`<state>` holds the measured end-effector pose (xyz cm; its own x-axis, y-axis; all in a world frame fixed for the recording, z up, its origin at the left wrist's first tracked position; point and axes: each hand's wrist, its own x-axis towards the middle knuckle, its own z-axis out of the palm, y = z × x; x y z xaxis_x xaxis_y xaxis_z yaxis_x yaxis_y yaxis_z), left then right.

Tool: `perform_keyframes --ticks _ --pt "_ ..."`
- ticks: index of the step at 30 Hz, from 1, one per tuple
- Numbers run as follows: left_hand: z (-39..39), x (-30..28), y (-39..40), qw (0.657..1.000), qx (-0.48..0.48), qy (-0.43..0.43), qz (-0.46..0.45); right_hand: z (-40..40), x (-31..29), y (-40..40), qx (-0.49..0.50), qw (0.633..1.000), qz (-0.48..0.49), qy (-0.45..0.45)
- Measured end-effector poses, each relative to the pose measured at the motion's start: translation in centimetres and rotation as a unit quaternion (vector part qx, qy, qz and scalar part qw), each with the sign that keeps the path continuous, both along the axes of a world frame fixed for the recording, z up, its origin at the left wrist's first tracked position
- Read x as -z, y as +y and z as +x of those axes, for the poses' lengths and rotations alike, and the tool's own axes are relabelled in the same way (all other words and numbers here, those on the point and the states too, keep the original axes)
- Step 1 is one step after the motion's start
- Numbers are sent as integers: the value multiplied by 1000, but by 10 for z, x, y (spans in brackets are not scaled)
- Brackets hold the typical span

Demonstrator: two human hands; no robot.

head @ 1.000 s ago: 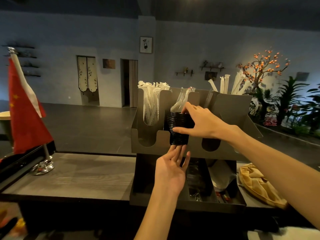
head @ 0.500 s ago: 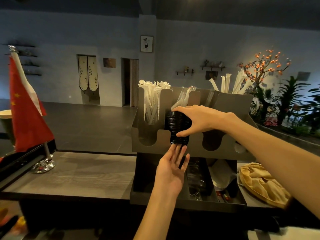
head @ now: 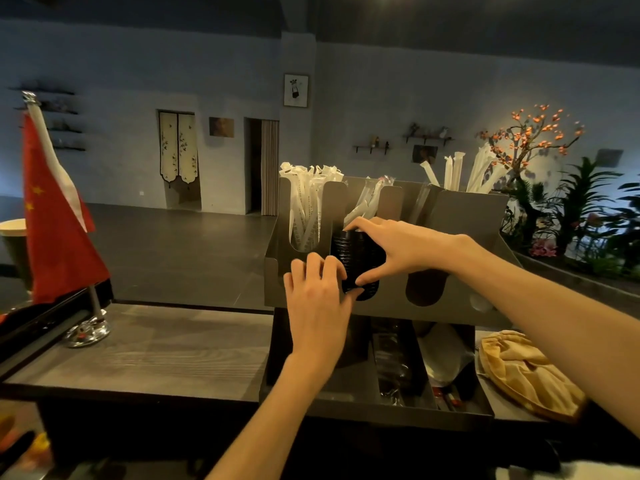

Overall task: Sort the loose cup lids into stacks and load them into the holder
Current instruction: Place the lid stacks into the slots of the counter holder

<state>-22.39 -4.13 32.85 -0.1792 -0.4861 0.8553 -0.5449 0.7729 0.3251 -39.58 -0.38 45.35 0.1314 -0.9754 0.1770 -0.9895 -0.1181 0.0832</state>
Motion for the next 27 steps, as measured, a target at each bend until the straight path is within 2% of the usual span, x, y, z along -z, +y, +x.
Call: perform_keyframes --ticks 5,8,11,14,18,21,27 --pt "-9 -10 -6 990 -65 -124 -6 5 12 3 12 999 -20 43" --pt "-10 -15 -6 989 -64 -136 1 5 13 3 16 998 -24 55" --pt "-2 -15 -6 993 -19 -112 30 2 7 1 17 999 2 45" --pt "10 -11 -10 997 -6 -73 28 0 2 0 23 999 22 -5" --pt "20 -9 -18 997 46 -38 41 -2 2 1 20 1000 -10 15" --pt "26 -11 -20 994 85 -21 58 -2 4 6 6 999 -12 -33" --pt "36 -13 -16 977 175 -3 121 5 7 21 27 997 -50 -52"
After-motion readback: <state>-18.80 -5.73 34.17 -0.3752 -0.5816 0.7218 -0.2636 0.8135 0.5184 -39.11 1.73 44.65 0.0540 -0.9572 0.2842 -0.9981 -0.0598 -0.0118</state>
